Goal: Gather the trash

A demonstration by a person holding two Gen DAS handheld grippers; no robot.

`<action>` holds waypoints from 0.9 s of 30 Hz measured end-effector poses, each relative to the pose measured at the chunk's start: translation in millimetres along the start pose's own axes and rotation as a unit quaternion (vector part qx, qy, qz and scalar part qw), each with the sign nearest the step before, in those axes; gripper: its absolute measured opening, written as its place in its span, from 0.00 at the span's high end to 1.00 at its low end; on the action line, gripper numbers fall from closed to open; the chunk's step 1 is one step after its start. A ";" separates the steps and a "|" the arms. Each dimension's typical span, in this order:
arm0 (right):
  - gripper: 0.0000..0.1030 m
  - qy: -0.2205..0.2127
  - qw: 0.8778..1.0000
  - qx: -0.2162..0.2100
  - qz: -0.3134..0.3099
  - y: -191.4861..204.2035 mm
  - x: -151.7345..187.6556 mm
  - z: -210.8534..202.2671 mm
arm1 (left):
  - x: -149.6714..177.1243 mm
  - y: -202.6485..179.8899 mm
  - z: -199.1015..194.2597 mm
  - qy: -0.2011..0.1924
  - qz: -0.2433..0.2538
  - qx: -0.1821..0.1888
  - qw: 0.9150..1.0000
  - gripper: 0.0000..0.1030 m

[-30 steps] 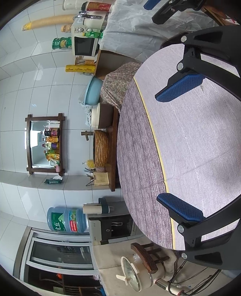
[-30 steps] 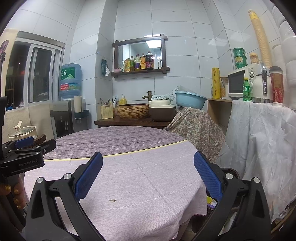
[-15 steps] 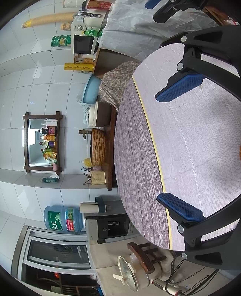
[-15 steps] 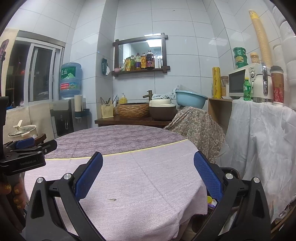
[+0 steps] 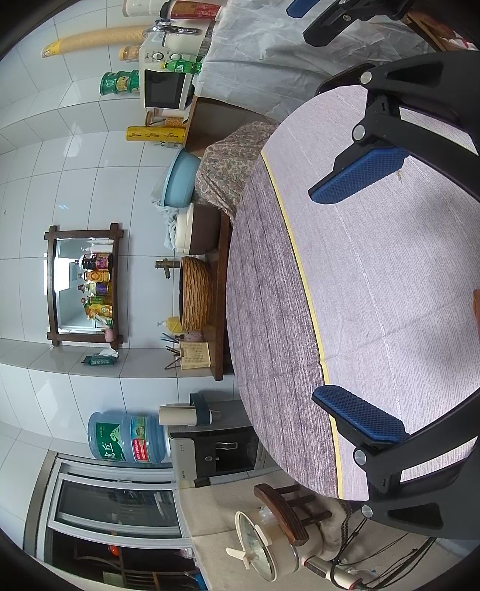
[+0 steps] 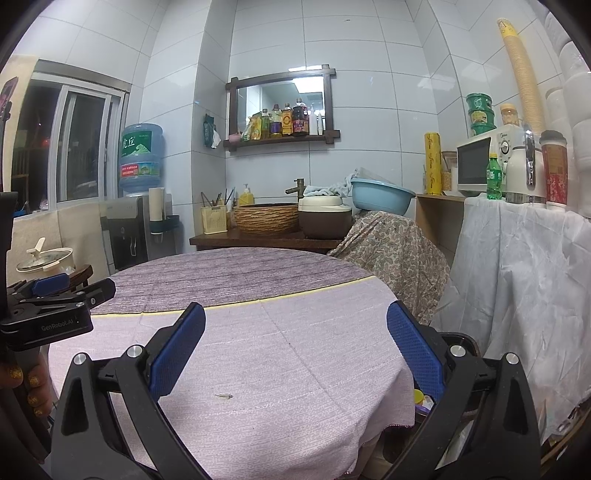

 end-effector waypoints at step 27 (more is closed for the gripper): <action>0.06 0.002 1.000 0.000 0.001 -0.2 -0.2 0.5 | 2.8 -5.2 0.4 -0.004 0.007 0.007 1.000 0.05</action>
Point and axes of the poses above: each gripper's, at about its wrist camera, not at the fingertips, and z roughly the way its jaws point, y to its left, x to its underside, the point moved 8 cm from there along z, roughly the way its jaws point, and after that the axes turned 4 degrees about z, right-handed, at the moved point
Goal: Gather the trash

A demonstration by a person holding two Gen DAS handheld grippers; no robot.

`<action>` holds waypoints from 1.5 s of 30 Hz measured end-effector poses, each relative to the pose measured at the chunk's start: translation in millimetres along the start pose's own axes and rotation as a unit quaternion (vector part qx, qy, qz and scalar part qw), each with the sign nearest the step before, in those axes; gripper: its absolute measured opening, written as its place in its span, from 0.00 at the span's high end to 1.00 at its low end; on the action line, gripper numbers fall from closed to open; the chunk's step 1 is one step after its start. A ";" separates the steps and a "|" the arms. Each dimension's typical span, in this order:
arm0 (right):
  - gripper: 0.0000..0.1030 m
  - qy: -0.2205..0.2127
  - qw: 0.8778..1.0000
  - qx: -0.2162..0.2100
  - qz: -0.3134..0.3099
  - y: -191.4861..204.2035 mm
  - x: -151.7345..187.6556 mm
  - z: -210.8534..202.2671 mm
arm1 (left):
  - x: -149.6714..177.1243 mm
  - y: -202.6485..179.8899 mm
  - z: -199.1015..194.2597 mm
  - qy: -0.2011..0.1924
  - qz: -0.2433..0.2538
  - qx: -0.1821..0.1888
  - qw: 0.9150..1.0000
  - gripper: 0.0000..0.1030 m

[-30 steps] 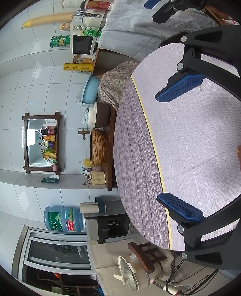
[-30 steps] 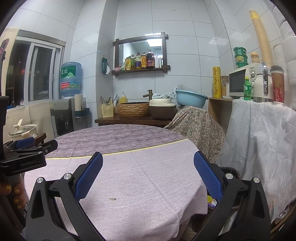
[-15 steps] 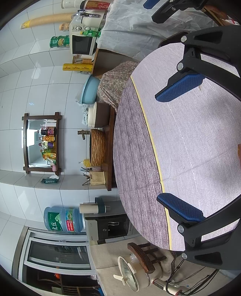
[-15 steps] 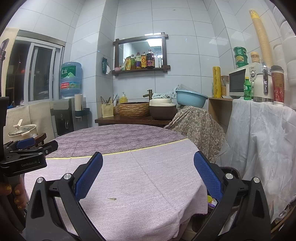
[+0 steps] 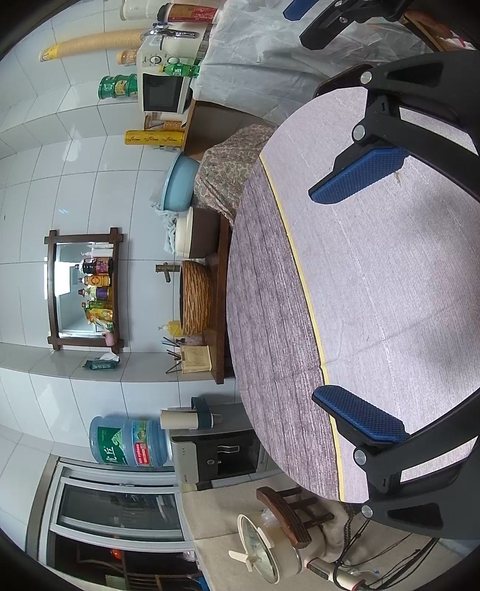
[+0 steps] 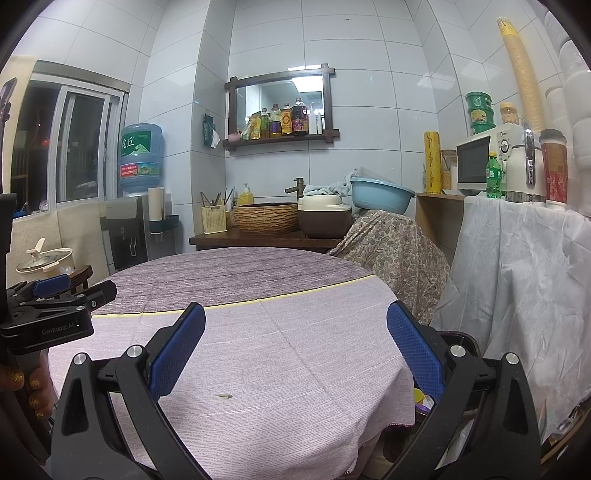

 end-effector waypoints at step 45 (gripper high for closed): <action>0.06 0.002 1.000 0.001 0.002 -0.8 0.5 0.7 | -1.0 10.8 6.3 0.009 -0.001 0.003 1.000 0.05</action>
Point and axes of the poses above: each gripper's, at about its wrist camera, not at the fingertips, and z roughly the way its jaws point, y to its left, x to its underside, the point moved 8 cm from there along z, roughly the way its jaws point, and after that the axes turned 4 degrees about z, right-handed, at the moved point
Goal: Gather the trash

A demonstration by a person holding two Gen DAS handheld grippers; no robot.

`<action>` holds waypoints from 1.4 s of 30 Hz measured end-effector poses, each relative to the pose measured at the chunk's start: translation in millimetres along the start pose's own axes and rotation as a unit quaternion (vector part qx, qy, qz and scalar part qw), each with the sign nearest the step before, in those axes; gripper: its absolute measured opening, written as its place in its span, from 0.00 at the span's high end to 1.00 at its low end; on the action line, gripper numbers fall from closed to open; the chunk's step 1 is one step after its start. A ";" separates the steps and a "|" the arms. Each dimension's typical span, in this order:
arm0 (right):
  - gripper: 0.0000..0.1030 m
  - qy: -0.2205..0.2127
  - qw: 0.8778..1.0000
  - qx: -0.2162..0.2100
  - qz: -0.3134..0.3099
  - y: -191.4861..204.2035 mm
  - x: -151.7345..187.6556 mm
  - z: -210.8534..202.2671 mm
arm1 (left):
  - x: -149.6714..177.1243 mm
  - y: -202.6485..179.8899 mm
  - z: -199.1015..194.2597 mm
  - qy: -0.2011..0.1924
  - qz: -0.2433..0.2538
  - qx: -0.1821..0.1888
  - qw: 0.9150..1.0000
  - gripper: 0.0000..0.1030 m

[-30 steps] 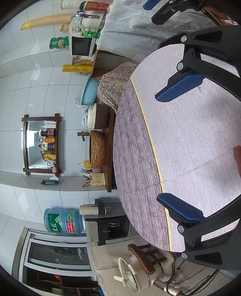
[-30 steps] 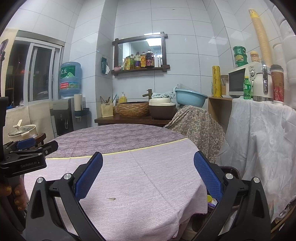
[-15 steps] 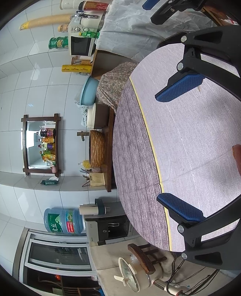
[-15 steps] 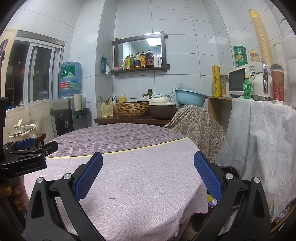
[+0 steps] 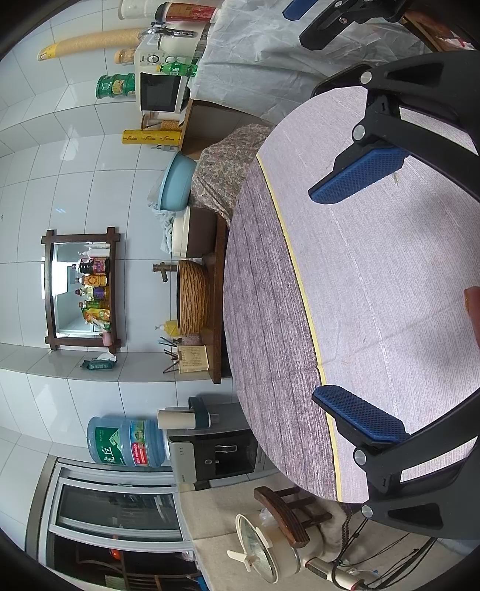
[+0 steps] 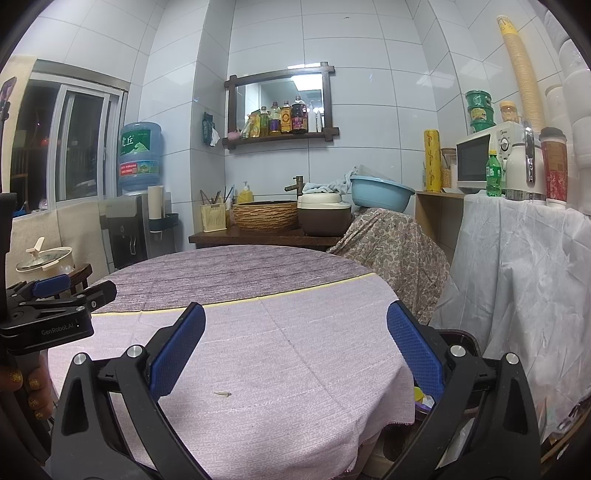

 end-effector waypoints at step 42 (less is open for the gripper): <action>0.06 0.004 1.000 0.000 0.001 2.3 3.3 2.1 | -0.4 5.6 1.7 0.005 -0.005 0.005 1.000 0.05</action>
Point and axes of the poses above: each gripper's, at about its wrist camera, not at the fingertips, and z roughly the way its jaws point, y to its left, x to its underside, the point moved 8 cm from there along z, roughly the way its jaws point, and after that the axes turned 4 degrees about z, right-handed, at the moved point
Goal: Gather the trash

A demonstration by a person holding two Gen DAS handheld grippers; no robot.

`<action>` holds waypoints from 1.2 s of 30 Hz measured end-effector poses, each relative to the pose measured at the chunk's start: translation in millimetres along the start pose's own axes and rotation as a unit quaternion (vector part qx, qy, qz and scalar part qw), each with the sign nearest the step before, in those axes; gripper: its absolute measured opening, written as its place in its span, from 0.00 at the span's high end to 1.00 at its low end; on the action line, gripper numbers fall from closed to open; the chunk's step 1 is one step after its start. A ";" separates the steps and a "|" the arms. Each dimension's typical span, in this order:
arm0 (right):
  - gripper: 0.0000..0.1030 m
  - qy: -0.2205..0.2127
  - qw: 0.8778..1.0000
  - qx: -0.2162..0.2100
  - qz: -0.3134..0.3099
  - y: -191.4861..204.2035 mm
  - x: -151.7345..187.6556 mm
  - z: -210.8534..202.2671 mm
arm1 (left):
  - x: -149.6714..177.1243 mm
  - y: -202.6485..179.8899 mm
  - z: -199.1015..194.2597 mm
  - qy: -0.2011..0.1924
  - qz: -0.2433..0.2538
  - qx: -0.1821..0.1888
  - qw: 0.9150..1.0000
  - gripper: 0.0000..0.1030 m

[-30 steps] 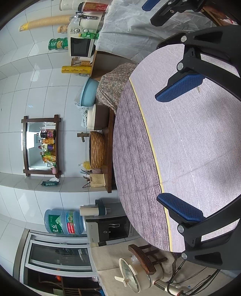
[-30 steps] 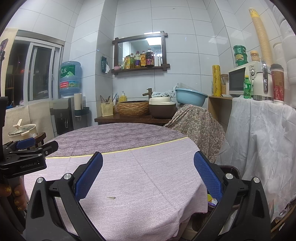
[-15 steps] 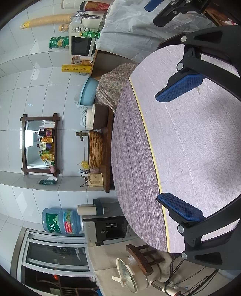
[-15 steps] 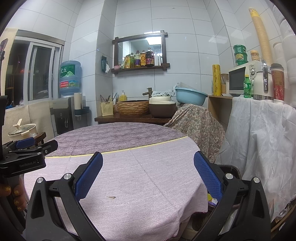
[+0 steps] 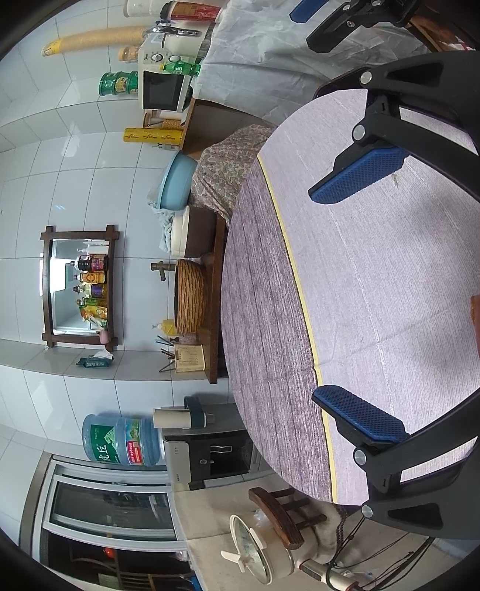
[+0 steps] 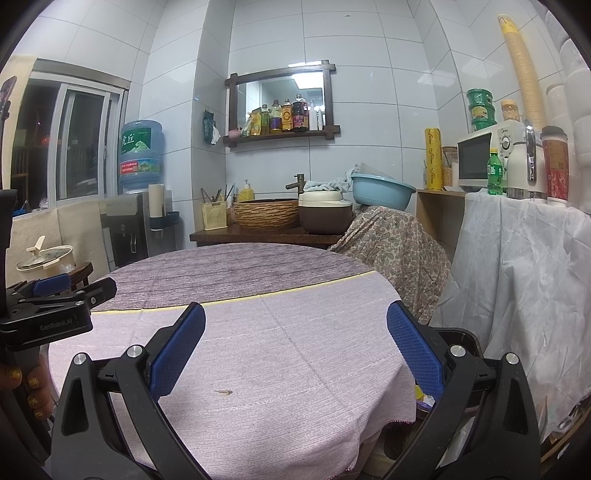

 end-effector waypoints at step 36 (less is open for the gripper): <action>0.06 0.001 1.000 0.000 0.001 1.6 0.1 1.4 | -2.5 -4.9 0.3 0.000 0.002 0.004 1.000 0.05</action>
Point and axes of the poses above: each gripper's, at about its wrist camera, not at the fingertips, and z roughly the way its jaws point, y to its left, x to its underside, the point moved 8 cm from there along z, roughly the way its jaws point, and after that the axes turned 4 degrees about z, right-handed, at the moved point
